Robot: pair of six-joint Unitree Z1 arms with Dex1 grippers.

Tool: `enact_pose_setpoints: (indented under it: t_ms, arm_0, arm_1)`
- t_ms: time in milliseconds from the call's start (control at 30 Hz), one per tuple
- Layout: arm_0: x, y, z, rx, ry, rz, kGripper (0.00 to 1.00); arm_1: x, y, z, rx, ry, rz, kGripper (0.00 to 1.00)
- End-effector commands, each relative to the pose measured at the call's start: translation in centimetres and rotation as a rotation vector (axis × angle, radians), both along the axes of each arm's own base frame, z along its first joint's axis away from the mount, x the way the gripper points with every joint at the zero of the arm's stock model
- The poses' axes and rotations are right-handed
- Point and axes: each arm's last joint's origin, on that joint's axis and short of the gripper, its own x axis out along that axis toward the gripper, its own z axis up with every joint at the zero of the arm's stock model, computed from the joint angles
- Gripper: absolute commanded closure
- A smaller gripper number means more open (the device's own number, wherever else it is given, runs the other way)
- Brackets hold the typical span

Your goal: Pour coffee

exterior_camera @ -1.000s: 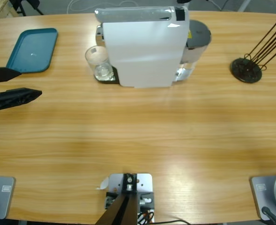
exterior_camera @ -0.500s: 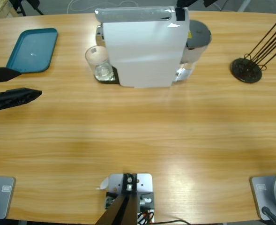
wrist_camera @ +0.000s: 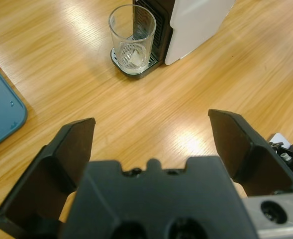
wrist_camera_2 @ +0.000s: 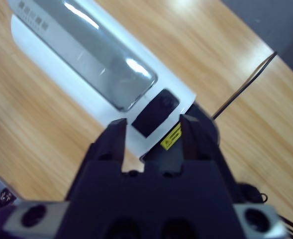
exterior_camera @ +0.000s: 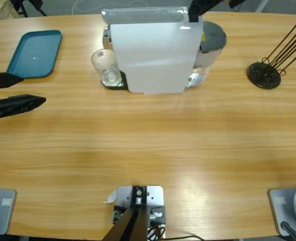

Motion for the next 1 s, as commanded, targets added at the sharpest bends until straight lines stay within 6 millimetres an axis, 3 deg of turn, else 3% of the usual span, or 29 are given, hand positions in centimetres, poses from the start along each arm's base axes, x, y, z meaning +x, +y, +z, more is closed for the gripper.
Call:
enact_pose_setpoints:
  t_ms: [33, 467, 700, 1000]
  arm_0:
    - [0.1, -0.2, -1.2, 0.029, 0.031, 0.006, 0.004]
    - [0.1, -0.2, -1.1, 0.027, 0.029, 0.007, 0.008]
    - [0.3, -0.3, -1.2, 0.023, 0.031, 0.010, 0.013]
    - [0.5, -0.6, -1.4, 0.021, 0.038, 0.007, 0.009]
  arm_1:
    - [-2.3, -1.1, -0.9, -0.012, 0.056, 0.014, 0.000]
    - [-3.5, -2.0, -0.3, -0.007, 0.040, 0.008, 0.000]
    - [-10.0, -6.9, -0.9, 0.067, -0.073, -0.027, 0.000]
    - [-17.1, -12.1, -5.3, 0.148, -0.192, -0.040, 0.000]
